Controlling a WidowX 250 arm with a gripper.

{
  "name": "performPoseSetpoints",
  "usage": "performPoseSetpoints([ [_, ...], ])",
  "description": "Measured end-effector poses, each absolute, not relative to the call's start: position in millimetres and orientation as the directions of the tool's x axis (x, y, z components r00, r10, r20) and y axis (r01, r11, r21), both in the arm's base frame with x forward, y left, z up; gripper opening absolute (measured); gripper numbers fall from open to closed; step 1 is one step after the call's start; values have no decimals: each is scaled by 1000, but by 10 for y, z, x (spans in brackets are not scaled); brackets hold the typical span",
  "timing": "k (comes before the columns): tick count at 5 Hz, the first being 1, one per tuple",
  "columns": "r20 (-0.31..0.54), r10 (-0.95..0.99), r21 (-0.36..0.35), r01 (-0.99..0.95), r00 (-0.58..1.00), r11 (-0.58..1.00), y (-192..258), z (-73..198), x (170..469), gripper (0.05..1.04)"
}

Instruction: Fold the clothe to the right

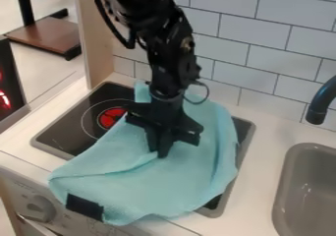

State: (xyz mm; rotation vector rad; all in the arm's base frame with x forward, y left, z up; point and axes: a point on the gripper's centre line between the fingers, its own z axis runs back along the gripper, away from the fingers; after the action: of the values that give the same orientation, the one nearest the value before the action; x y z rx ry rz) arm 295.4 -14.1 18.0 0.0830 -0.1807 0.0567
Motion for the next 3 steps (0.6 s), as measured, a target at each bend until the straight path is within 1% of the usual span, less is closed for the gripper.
performPoseSetpoints([
  [1, 194, 29, 88, -47, 981, 995, -170, 165, 2976, 66],
  [2, 197, 51, 43, -60, 979, 997, -173, 210, 2976, 213],
  [3, 185, 65, 39, -73, 981, 997, -137, 267, 2924, 464],
])
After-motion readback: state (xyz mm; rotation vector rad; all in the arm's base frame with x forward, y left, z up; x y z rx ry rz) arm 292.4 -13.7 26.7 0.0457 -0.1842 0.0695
